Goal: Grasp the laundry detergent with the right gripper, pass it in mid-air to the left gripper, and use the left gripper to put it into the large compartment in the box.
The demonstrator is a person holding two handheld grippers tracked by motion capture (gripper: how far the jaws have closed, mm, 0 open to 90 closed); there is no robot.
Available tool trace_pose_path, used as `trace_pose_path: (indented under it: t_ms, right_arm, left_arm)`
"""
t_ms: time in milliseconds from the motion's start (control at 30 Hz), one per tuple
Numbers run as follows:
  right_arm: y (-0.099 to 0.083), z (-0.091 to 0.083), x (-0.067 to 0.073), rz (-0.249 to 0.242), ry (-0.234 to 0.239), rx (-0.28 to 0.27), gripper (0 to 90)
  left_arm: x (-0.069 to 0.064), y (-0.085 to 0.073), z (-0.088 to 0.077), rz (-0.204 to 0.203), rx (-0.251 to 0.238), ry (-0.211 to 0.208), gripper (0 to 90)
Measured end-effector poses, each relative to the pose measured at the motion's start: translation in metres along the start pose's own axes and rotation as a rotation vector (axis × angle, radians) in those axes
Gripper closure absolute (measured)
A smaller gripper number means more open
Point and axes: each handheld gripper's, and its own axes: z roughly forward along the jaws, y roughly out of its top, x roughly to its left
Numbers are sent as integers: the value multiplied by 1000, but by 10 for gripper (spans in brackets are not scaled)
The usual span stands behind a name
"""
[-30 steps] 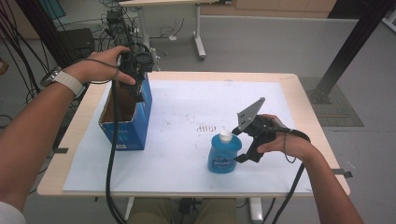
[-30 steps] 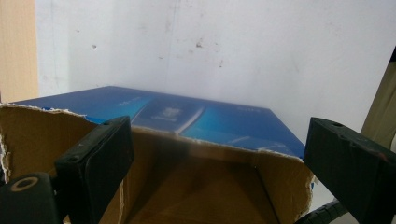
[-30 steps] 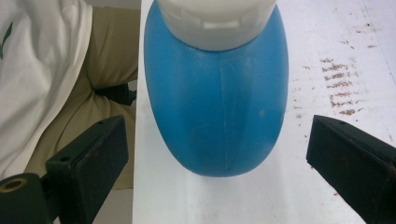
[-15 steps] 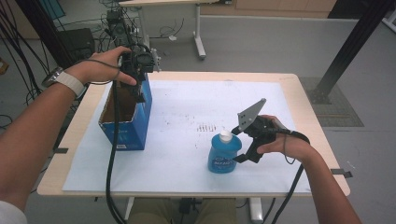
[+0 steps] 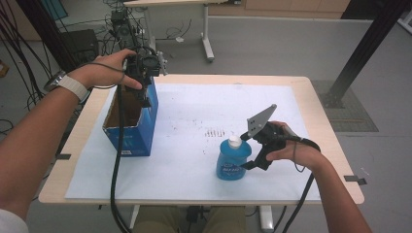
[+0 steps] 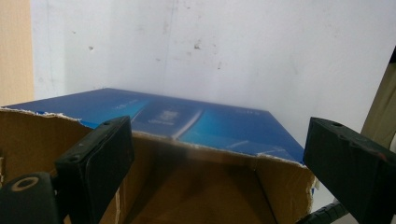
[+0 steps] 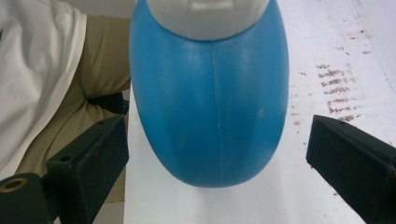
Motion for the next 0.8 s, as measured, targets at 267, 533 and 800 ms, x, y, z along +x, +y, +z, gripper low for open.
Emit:
trace_pose_path:
  t_ms: [267, 533, 800]
  right_arm:
    - [-3, 3, 0, 6, 2, -14, 61]
    - [-8, 7, 1, 10, 3, -24, 71]
    - [-11, 10, 1, 16, 7, -38, 78]
  left_arm:
    - [-1, 1, 1, 0, -3, -1, 92]
    - [-1, 1, 2, 1, -1, 0, 92]
    - [-1, 2, 2, 2, 0, 0, 92]
